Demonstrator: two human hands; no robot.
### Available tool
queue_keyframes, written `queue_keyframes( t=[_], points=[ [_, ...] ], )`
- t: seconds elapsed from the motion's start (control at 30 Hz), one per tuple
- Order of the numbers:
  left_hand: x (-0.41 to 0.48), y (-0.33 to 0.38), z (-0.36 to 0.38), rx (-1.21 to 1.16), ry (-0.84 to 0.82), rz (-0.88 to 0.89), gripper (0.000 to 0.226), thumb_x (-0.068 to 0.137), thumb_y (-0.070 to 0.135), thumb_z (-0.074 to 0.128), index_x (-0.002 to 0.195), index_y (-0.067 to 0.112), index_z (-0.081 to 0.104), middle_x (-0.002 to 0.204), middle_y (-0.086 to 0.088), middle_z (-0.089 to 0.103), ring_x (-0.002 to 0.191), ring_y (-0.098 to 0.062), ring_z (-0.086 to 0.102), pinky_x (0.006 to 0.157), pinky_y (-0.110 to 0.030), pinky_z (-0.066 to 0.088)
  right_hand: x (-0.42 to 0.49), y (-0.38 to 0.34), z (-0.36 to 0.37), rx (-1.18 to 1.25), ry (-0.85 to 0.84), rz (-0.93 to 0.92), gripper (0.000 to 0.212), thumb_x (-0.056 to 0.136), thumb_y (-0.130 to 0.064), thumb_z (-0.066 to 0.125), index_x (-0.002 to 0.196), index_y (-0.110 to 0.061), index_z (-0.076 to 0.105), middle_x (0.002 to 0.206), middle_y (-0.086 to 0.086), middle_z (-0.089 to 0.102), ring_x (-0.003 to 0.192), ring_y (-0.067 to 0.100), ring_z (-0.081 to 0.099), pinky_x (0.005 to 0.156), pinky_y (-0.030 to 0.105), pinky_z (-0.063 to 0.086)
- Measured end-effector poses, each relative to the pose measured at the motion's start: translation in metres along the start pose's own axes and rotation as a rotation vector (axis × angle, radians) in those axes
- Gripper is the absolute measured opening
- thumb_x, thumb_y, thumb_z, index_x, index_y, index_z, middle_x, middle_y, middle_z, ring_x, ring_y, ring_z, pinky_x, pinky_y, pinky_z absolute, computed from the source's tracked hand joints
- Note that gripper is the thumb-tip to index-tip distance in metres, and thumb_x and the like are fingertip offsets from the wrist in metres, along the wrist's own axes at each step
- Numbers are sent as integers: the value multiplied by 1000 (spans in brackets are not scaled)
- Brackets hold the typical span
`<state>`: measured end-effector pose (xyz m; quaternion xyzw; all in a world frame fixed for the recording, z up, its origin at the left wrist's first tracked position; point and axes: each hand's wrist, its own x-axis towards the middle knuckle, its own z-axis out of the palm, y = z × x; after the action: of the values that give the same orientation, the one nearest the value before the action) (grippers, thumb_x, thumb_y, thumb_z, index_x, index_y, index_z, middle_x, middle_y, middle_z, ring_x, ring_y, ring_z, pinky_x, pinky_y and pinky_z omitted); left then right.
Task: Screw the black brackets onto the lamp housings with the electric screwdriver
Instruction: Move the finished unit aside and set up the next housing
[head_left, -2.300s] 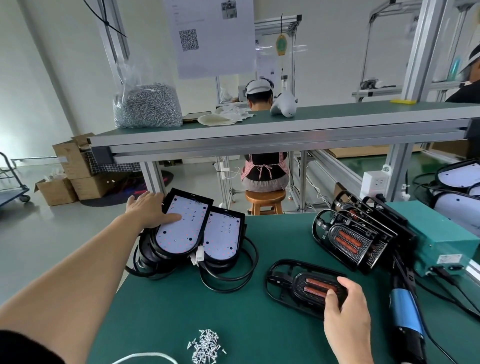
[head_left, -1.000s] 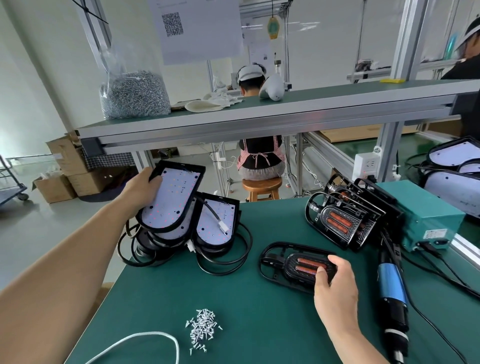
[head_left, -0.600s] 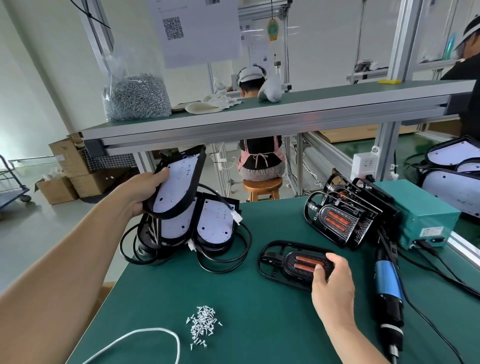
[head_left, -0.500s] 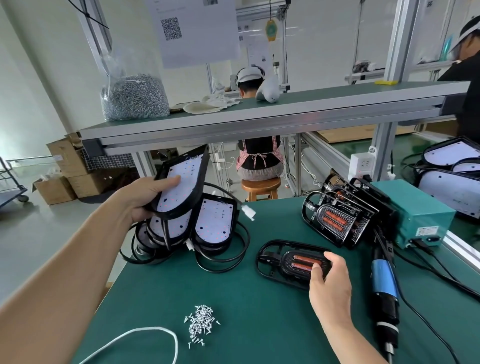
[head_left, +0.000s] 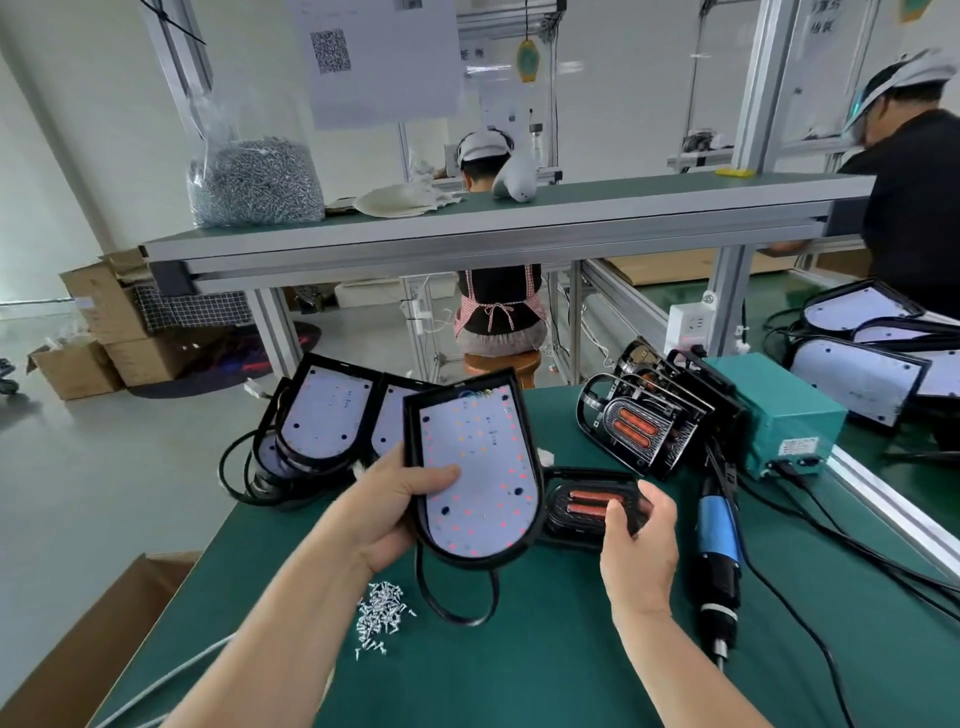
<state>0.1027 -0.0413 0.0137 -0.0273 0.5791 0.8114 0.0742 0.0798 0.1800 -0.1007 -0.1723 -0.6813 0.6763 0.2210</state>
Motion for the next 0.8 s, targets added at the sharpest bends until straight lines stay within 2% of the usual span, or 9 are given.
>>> queue_keyframes(
  t=[0.17, 0.23, 0.3, 0.37, 0.5, 0.57, 0.63, 0.73, 0.8],
  points=[
    [-8, -46, 10, 44, -10, -99, 47, 86, -12, 58, 127, 10, 55, 116, -14, 73, 103, -34, 71, 75, -42, 60, 2, -34, -17, 41, 79, -197, 35, 99, -4, 57, 132, -13, 55, 118, 0, 62, 109, 15, 59, 97, 26, 43],
    [-8, -62, 12, 58, 5, -139, 46, 87, -14, 56, 127, 9, 54, 114, -14, 74, 101, -34, 72, 75, -42, 60, 9, -51, -30, -18, 119, -331, 29, 97, -5, 61, 124, -15, 62, 111, -8, 65, 103, 6, 59, 96, 20, 43],
    [-4, -73, 13, 62, 9, -168, 44, 88, -15, 55, 126, 7, 54, 113, -14, 74, 101, -34, 72, 75, -42, 59, 18, -68, -42, -33, 142, -419, 23, 95, -10, 65, 114, -22, 68, 102, -25, 67, 97, 1, 62, 92, 16, 45],
    [2, -80, 12, 85, 37, -187, 43, 88, -15, 55, 125, 7, 54, 114, -14, 73, 102, -35, 71, 79, -44, 59, 24, -85, -52, 28, 147, -455, 21, 94, -15, 68, 105, -32, 68, 95, -29, 67, 95, -1, 65, 88, 18, 49],
    [9, -95, 13, 176, 109, -212, 45, 88, -13, 59, 127, 7, 51, 117, -13, 72, 107, -34, 69, 96, -51, 54, 34, -120, -60, 211, 149, -491, 17, 90, -23, 72, 92, -40, 68, 89, -21, 70, 88, 3, 66, 85, 27, 54],
    [8, -100, 16, 228, 100, -204, 46, 84, -7, 66, 124, 11, 53, 114, -10, 73, 104, -31, 70, 95, -51, 55, 39, -130, -59, 311, 86, -437, 10, 90, -27, 73, 87, -36, 71, 88, -16, 70, 86, 7, 65, 82, 31, 56],
    [7, -104, 17, 299, 88, -189, 49, 76, 3, 73, 120, 13, 54, 112, -8, 74, 103, -30, 71, 96, -53, 54, 40, -132, -51, 335, -72, -339, 7, 90, -25, 74, 86, -31, 73, 90, -8, 71, 85, 11, 66, 78, 30, 57],
    [4, -109, 19, 384, 91, -143, 41, 82, 6, 73, 118, 13, 55, 114, -7, 72, 104, -27, 70, 95, -50, 55, 35, -120, -33, 193, -326, -241, 5, 92, -19, 73, 87, -20, 74, 88, -2, 72, 79, 5, 66, 68, 17, 53],
    [0, -111, 24, 510, 89, -92, 39, 81, 20, 72, 116, 16, 56, 115, -1, 70, 104, -18, 68, 92, -40, 56, 30, -106, -20, 80, -451, -223, 7, 94, -16, 71, 92, -10, 73, 88, 0, 71, 73, -1, 65, 62, 11, 50]
  ],
)
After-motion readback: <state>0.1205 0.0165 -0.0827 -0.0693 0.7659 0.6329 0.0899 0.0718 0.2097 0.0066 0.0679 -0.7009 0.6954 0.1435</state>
